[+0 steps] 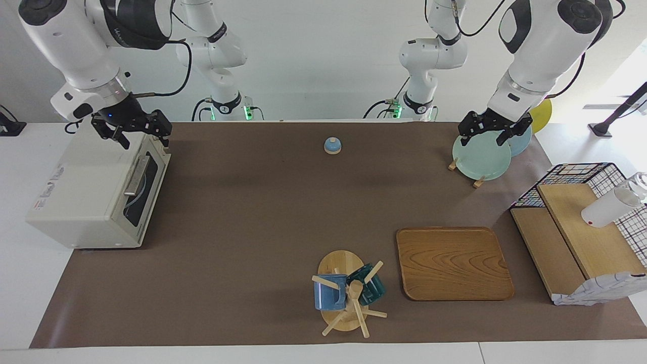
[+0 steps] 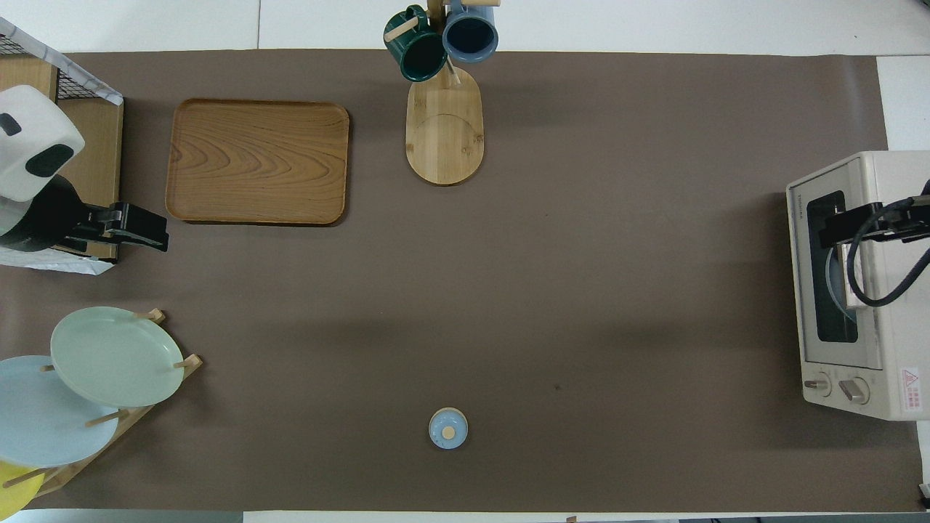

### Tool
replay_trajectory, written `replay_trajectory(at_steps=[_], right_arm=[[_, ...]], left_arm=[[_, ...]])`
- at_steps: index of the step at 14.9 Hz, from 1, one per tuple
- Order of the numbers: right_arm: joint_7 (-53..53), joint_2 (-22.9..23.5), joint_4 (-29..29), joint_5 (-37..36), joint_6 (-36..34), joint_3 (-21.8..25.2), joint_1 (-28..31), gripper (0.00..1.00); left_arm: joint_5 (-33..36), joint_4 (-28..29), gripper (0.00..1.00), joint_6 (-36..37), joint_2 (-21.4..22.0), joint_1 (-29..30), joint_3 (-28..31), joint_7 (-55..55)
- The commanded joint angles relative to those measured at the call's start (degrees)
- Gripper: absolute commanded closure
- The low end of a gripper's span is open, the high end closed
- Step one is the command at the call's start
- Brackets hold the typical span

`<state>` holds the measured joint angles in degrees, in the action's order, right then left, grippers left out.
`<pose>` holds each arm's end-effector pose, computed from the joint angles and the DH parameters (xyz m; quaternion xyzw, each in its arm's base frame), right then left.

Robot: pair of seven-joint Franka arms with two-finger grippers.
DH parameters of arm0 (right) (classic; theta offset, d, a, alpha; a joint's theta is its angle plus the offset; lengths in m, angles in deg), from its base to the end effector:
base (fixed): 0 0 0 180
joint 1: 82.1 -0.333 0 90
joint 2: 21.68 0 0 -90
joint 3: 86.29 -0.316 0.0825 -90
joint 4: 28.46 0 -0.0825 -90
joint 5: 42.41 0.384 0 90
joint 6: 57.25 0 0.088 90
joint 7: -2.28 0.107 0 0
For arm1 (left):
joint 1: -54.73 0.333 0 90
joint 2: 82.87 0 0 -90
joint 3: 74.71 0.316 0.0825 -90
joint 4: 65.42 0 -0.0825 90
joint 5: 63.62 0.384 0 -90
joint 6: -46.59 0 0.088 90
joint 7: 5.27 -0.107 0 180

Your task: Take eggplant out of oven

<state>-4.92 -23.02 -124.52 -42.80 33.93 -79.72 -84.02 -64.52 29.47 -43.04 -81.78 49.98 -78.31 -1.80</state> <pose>0.5439 -0.0456 0.5892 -0.9993 -0.0225 0.0310 0.0011 0.5390 -0.0811 0.5943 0.9984 -0.0423 -0.0370 0.0035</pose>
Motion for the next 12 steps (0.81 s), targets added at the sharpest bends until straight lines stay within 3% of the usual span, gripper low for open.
replay_trajectory(at_steps=[1, 6, 7, 8, 9, 10, 12], right_arm=[[1.14, -0.6, -0.53, 1.45, 0.13, 0.02, 0.25, 0.0], [0.61, -1.91, -2.81, 1.27, 0.83, -0.07, 0.16, 0.0], [-0.35, -2.18, -3.69, 1.27, 2.05, -0.07, 0.07, 0.06], [-1.31, -2.36, -4.57, 1.1, 3.63, -0.07, -0.19, 0.53], [-2.19, -2.62, -5.53, 1.01, 4.52, -0.07, -0.02, 0.89], [-3.86, -2.88, -6.76, 0.84, 6.27, -0.07, -0.01, 1.0], [-5.37, -4.63, -12.54, 0.4, 13.02, 0.11, 0.25, 1.0]], left_arm=[[0.55, 0.65, 0.0, 0.59, 1.11, 0.62, -0.36, -0.39], [0.46, 0.65, 0.0, 0.59, 1.11, 0.7, -0.36, -0.39], [0.46, 0.65, 0.0, 0.59, 1.02, 0.62, -0.36, -0.39], [0.46, 0.65, 0.0, 0.59, 1.02, 0.62, -0.36, -0.39], [0.46, 0.56, 0.0, 0.59, 1.02, 0.62, -0.36, -0.39], [0.46, 0.65, 0.0, 0.59, 1.11, 0.62, -0.36, -0.39], [0.46, 0.65, 0.0, 0.59, 1.11, 0.62, -0.36, -0.39]])
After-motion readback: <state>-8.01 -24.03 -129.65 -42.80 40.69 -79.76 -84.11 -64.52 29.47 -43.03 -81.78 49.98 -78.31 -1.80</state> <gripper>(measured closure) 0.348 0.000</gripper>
